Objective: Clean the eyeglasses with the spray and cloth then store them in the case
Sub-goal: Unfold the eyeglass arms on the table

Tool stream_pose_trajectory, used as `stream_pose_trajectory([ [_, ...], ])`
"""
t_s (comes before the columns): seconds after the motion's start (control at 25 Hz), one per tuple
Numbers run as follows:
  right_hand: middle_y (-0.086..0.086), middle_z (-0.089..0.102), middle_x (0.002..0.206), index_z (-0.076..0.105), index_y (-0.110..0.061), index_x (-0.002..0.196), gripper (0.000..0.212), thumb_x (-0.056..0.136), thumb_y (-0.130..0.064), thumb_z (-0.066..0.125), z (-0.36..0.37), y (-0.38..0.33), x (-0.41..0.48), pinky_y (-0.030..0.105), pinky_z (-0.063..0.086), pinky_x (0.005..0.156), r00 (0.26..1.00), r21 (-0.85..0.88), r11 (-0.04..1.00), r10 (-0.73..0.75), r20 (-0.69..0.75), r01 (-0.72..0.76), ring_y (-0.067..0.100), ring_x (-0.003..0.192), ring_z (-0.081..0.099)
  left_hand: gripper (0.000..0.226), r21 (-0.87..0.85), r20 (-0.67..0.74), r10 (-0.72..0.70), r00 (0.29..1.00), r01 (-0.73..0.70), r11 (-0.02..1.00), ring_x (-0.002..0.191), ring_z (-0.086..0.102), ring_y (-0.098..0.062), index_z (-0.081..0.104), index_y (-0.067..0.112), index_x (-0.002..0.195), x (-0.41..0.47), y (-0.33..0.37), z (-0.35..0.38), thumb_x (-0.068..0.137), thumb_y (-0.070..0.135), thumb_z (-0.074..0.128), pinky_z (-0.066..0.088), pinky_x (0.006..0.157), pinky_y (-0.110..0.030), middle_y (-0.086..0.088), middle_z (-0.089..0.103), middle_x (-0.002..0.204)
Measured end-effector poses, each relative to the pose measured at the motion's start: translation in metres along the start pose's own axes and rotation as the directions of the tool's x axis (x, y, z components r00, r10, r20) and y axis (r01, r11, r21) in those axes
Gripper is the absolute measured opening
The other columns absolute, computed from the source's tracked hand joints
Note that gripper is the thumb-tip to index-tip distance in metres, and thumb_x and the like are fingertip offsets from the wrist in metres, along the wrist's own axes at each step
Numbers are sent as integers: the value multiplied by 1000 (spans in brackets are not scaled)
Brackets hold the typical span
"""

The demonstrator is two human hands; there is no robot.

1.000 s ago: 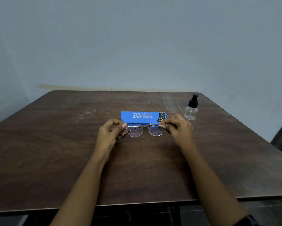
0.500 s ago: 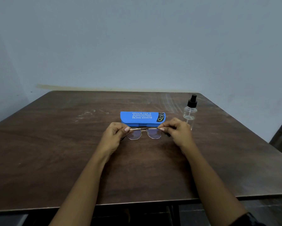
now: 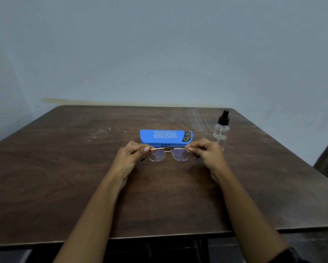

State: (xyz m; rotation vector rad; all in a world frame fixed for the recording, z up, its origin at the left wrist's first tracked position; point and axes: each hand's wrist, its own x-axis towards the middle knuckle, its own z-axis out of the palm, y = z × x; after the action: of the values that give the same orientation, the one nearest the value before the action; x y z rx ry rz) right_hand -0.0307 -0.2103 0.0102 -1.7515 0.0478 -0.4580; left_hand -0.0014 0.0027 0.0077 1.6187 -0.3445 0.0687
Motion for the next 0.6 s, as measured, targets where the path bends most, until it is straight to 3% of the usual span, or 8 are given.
stream_pose_trajectory([
  [0.12,4,62,64,66,-16,64,31,77,12,59,0,-1,-2,12,40,46,1000,20,1000,11,14,-11,6,48,49,16,16,-10,-39,999,39,999,56,42,2,69,9,95,2,-1,0,83,11,58,31,56,-9,4,37,70],
  [0.2,-4,64,57,67,-10,67,25,76,12,60,1,-1,-3,10,40,45,999,37,999,18,36,-19,-1,44,49,16,-15,-29,-46,999,45,999,58,43,2,68,4,93,2,-1,0,83,9,57,32,54,-4,4,35,70],
  [0.32,-12,63,46,67,-4,71,17,76,11,62,3,0,-2,9,40,44,998,35,999,24,56,-26,-4,41,49,16,-47,-41,-42,998,40,998,47,44,9,68,15,78,2,2,2,85,9,54,31,48,-2,4,35,68],
  [0.44,-15,63,45,66,-5,72,17,77,10,61,4,0,-2,8,40,44,998,26,999,27,55,-28,-4,40,49,25,-105,-63,-50,997,43,994,53,48,10,72,25,70,3,-1,2,83,9,57,33,52,-2,9,50,67],
  [0.6,-13,64,46,65,-14,66,26,77,9,62,3,1,-1,9,41,44,999,22,999,37,37,-38,-4,42,51,16,-169,-85,-15,996,0,986,55,55,13,66,13,80,0,4,3,84,5,53,34,47,1,12,67,72],
])
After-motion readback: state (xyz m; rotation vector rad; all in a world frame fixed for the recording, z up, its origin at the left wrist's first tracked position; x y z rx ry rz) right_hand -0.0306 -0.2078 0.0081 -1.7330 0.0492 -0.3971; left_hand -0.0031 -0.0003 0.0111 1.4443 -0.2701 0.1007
